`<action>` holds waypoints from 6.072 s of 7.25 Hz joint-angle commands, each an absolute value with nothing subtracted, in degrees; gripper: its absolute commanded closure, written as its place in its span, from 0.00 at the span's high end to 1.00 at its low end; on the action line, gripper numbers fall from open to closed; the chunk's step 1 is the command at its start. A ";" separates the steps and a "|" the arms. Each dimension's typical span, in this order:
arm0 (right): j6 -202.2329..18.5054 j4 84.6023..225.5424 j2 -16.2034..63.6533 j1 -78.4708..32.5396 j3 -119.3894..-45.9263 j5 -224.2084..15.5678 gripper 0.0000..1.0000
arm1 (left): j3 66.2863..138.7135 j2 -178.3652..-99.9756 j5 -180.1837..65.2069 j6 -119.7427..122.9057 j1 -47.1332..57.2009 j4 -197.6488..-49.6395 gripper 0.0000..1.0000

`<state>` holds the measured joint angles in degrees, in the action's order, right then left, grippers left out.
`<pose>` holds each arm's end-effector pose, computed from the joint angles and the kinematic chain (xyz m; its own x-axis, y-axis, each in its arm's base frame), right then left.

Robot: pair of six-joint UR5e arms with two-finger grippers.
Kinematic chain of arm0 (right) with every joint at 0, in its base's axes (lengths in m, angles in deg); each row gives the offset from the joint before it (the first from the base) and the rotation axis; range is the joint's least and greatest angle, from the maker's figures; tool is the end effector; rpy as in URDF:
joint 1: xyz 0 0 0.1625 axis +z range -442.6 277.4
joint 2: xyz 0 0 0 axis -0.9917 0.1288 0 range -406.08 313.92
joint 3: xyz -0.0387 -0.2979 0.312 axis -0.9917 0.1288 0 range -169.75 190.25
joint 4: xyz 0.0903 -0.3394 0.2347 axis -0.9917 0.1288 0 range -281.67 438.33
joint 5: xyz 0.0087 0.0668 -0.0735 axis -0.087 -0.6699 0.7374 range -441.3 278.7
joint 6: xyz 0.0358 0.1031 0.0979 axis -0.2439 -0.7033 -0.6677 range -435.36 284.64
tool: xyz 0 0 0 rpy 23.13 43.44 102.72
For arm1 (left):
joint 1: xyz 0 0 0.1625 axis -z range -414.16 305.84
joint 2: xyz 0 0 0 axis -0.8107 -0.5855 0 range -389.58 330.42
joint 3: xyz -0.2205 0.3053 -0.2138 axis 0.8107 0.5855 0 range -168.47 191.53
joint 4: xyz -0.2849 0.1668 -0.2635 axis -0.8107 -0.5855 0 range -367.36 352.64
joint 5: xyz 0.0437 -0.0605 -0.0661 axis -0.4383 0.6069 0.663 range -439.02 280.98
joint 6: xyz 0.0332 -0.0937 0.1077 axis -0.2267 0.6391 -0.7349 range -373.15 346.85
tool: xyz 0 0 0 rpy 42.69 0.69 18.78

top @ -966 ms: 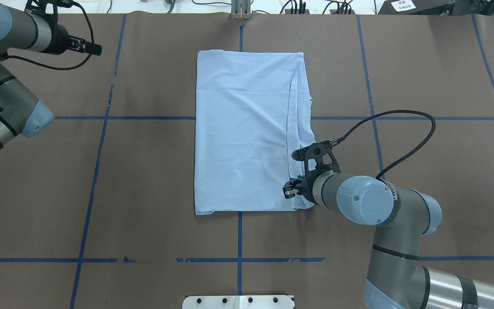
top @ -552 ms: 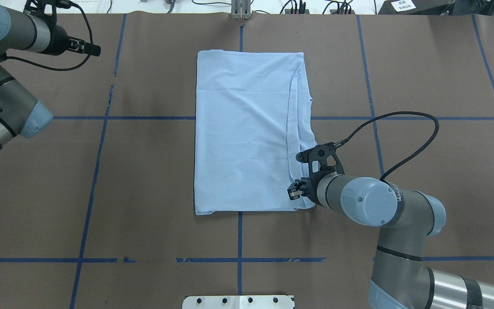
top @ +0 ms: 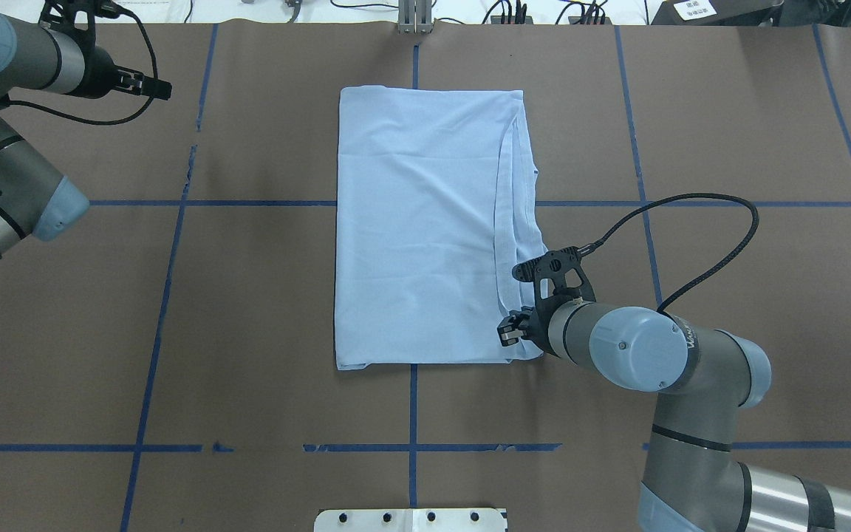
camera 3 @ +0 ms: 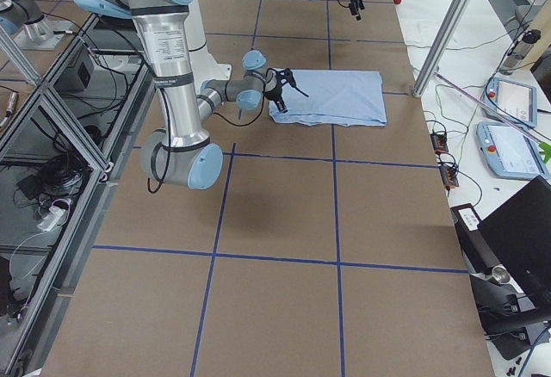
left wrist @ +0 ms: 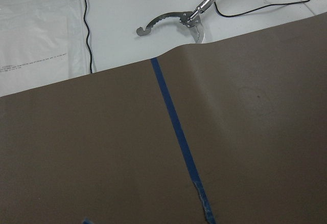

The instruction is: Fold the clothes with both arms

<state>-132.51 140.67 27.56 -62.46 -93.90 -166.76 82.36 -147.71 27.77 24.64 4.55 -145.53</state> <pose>-0.5548 -0.3577 0.3670 0.6365 -0.3426 0.6910 -0.0727 0.8653 0.4960 0.3232 -0.7070 0.4744 0.7197 0.2725 -0.6386 0.2013 0.7983 0.5676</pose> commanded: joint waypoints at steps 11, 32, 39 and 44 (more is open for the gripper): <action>-148.49 138.18 36.73 -66.16 -100.84 -162.77 1.00 | 82.90 -147.70 27.85 25.43 4.55 -145.62 1.00; -167.38 138.18 34.51 -56.41 -103.31 -166.55 1.00 | 111.81 -147.44 13.00 80.19 -36.76 -118.19 0.72; -167.56 138.18 34.69 -56.32 -103.22 -166.46 1.00 | 111.20 -148.14 13.00 80.89 -37.73 -118.19 0.71; -167.56 138.18 34.60 -56.32 -103.22 -166.46 1.00 | 111.20 -148.23 13.00 80.89 -37.81 -118.37 0.57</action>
<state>-167.56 138.18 34.61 -56.32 -103.22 -166.47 111.20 -148.21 13.00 80.92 -37.79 -118.36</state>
